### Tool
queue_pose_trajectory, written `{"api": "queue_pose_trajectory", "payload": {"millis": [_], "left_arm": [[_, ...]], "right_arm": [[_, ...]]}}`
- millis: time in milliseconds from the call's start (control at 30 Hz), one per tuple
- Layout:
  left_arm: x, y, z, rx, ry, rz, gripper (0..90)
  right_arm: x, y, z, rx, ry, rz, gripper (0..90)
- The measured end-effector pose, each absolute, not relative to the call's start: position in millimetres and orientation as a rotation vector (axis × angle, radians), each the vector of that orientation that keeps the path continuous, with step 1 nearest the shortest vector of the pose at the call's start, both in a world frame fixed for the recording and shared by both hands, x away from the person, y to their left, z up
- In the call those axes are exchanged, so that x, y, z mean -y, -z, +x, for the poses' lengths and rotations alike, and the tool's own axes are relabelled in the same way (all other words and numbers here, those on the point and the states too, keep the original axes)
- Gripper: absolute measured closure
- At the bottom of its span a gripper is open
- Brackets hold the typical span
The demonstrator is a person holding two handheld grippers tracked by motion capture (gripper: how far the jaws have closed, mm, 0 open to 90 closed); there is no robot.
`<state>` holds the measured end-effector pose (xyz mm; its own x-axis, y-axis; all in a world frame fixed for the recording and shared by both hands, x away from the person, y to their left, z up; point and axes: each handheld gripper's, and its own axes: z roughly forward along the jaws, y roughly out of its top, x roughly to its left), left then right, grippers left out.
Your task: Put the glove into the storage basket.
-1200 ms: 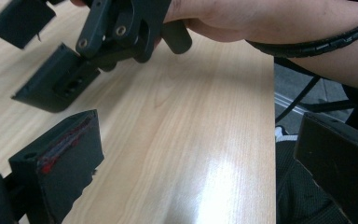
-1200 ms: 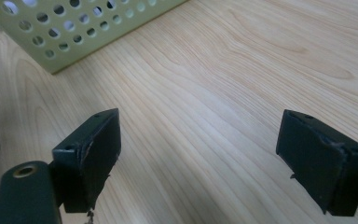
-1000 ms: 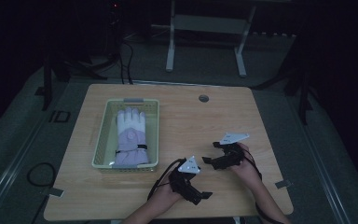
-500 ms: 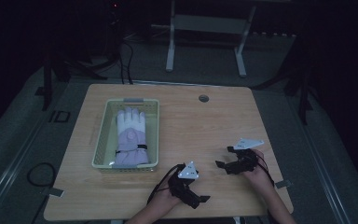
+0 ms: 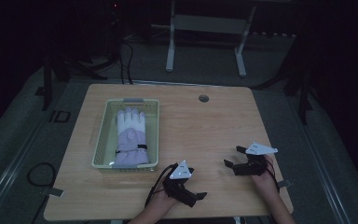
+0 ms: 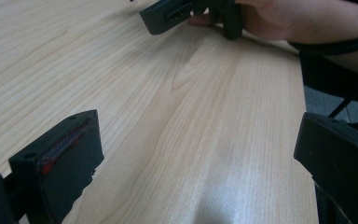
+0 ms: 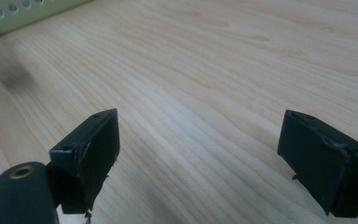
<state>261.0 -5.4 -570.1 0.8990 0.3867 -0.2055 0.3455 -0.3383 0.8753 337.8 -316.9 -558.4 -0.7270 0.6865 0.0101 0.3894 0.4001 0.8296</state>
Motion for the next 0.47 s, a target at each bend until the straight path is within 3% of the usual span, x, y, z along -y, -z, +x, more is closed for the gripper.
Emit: {"api": "queue_pose_trajectory", "payload": {"millis": [467], "left_arm": [[2.9, 573.1, 259.4, -0.544, -0.064, 1.955, 1.3]], "right_arm": [[320.4, 558.3, 340.2, -2.305, -1.274, 0.985, 13.9]]}}
